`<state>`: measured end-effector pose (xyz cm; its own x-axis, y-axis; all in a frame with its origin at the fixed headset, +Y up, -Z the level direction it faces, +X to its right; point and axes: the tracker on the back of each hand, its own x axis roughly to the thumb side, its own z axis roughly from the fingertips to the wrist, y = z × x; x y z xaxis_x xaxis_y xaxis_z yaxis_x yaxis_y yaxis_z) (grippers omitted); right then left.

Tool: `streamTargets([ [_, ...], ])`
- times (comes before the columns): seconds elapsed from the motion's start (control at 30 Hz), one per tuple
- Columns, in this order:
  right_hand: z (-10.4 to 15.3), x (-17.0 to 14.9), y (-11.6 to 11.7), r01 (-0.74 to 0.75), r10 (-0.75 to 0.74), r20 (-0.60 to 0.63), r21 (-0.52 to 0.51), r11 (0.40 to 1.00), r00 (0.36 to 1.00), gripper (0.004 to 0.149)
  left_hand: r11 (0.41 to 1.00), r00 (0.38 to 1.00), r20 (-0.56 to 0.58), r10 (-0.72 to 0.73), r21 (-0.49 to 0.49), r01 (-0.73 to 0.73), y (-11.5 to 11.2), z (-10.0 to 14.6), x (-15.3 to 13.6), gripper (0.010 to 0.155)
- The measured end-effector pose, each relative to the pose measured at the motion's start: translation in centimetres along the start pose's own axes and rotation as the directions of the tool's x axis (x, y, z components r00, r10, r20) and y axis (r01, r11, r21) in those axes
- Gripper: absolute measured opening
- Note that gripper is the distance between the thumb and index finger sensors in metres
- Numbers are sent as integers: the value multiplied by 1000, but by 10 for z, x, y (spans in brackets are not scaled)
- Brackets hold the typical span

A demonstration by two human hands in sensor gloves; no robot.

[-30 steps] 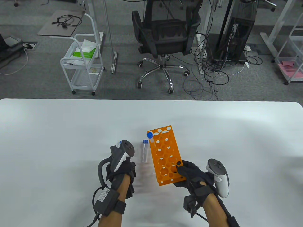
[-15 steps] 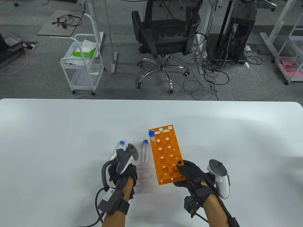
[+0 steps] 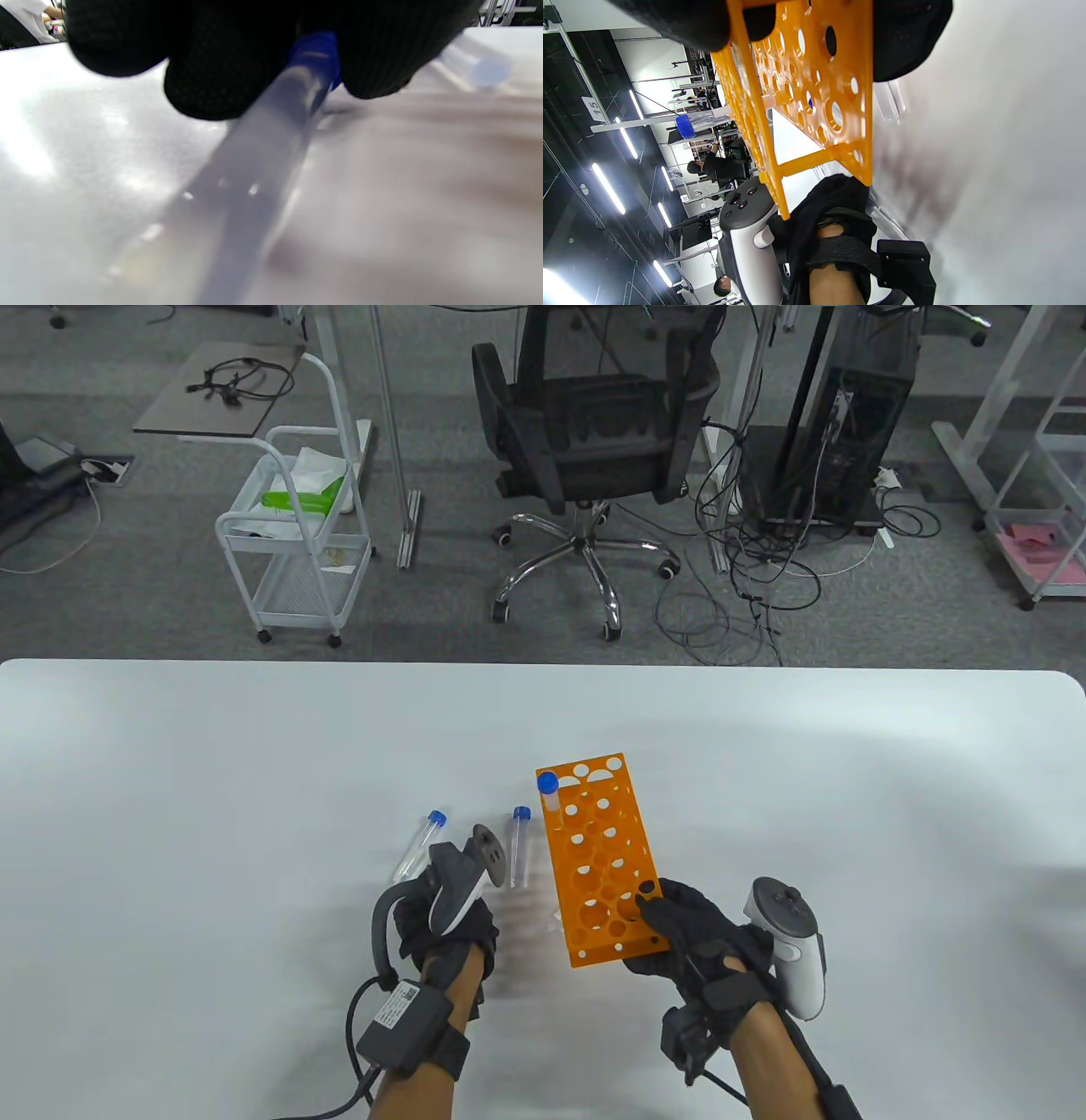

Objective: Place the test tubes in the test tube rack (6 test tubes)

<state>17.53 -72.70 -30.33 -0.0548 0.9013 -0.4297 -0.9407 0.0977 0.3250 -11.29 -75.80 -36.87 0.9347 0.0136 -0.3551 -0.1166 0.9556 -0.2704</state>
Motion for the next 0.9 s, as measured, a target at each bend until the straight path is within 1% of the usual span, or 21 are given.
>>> streamTargets([
  [0.07,0,-1,0,17,-17,-6,11,1000,1000,54,1000,1000,7,27,10,-27,6,4,2,47],
  [0.13,0,-1,-1,14,-14,-5,8,1000,1000,54,999,999,15,49,23,-49,13,7,2,46],
  [0.33,0,-1,-1,16,-16,-5,-6,1000,1000,54,989,989,31,145,17,-145,31,13,-5,47],
  [0.43,0,0,-2,8,-8,-3,-16,1000,1000,54,978,976,47,211,-8,-211,44,19,-10,49],
  [0.6,0,-1,-2,11,-11,-6,-14,1000,1000,54,953,951,92,296,39,-300,67,32,-15,50],
  [0.9,0,-1,-2,3,-4,-10,-17,1000,1000,54,928,925,165,343,96,-361,89,47,-15,51],
])
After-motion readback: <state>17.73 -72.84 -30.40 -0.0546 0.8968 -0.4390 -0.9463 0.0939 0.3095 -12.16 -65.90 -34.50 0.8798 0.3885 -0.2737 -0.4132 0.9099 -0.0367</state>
